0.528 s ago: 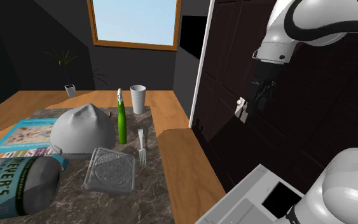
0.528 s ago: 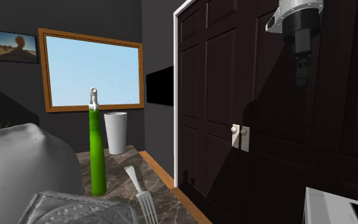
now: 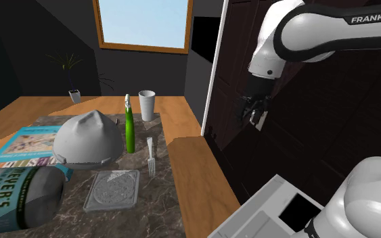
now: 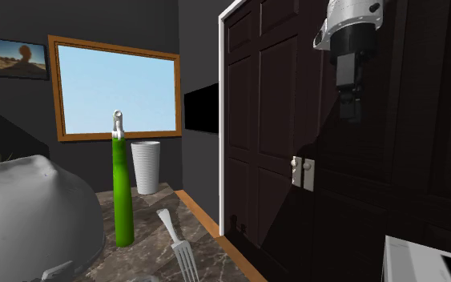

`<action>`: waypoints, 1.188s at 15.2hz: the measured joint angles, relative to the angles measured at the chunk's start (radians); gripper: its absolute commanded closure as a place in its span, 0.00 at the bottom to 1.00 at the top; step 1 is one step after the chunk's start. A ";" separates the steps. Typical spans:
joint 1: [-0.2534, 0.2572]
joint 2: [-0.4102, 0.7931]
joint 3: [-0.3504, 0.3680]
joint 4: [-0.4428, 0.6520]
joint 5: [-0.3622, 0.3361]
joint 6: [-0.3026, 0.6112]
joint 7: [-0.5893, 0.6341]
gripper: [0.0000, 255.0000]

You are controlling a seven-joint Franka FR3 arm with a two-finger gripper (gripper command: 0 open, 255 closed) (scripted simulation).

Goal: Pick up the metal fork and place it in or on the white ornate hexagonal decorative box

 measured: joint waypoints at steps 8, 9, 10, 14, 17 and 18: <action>0.012 0.210 0.162 0.042 0.027 0.235 0.221 0.00; 0.013 0.239 0.185 0.048 0.024 0.266 0.254 0.00; 0.010 0.272 0.203 0.058 0.018 0.296 0.283 0.00; -0.003 0.431 0.277 0.141 -0.039 0.396 0.419 0.00; -0.009 0.553 0.323 0.215 -0.110 0.451 0.535 0.00; -0.008 0.587 0.334 0.235 -0.136 0.466 0.574 0.00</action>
